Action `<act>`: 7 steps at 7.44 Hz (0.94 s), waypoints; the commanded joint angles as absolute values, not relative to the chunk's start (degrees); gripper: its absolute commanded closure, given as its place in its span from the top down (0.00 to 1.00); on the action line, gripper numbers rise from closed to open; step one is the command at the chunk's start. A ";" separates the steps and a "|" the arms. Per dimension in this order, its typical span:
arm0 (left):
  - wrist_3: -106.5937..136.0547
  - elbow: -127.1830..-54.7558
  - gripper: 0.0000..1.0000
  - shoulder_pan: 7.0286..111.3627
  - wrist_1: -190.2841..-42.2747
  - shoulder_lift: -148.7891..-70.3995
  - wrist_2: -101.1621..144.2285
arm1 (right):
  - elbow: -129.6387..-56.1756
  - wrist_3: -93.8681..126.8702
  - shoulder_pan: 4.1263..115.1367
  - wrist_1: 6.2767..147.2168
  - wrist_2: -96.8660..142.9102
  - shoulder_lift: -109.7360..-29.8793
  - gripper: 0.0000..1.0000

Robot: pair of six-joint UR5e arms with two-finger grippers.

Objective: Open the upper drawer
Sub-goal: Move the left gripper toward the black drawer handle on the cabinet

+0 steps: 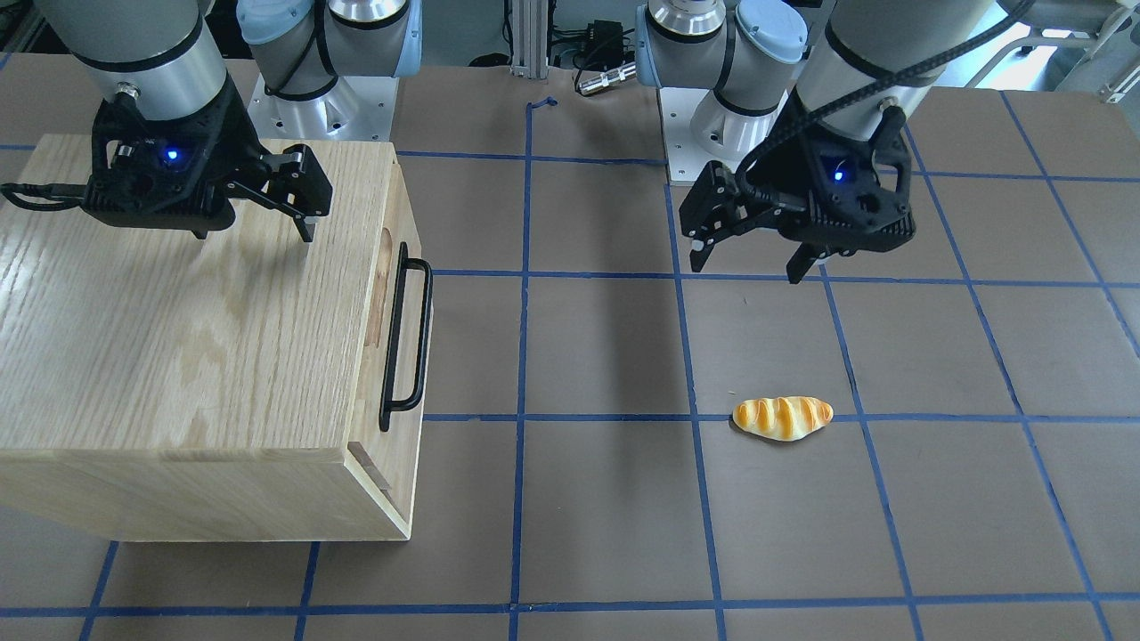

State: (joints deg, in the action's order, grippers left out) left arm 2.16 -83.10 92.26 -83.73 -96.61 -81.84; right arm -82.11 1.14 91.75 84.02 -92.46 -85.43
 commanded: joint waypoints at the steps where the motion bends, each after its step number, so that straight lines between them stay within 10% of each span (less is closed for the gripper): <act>1: 11.20 -83.06 1.00 97.18 -74.83 -102.02 -77.11 | -82.09 1.14 91.76 84.02 -92.46 -85.43 1.00; 7: 21.00 -84.90 1.00 105.38 -63.74 -108.81 -68.57 | -82.09 1.14 91.76 84.02 -92.46 -85.43 1.00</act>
State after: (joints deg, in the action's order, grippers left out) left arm 20.11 -84.01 104.68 -65.42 -108.46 -70.20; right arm -82.13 1.14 91.73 84.02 -92.46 -85.43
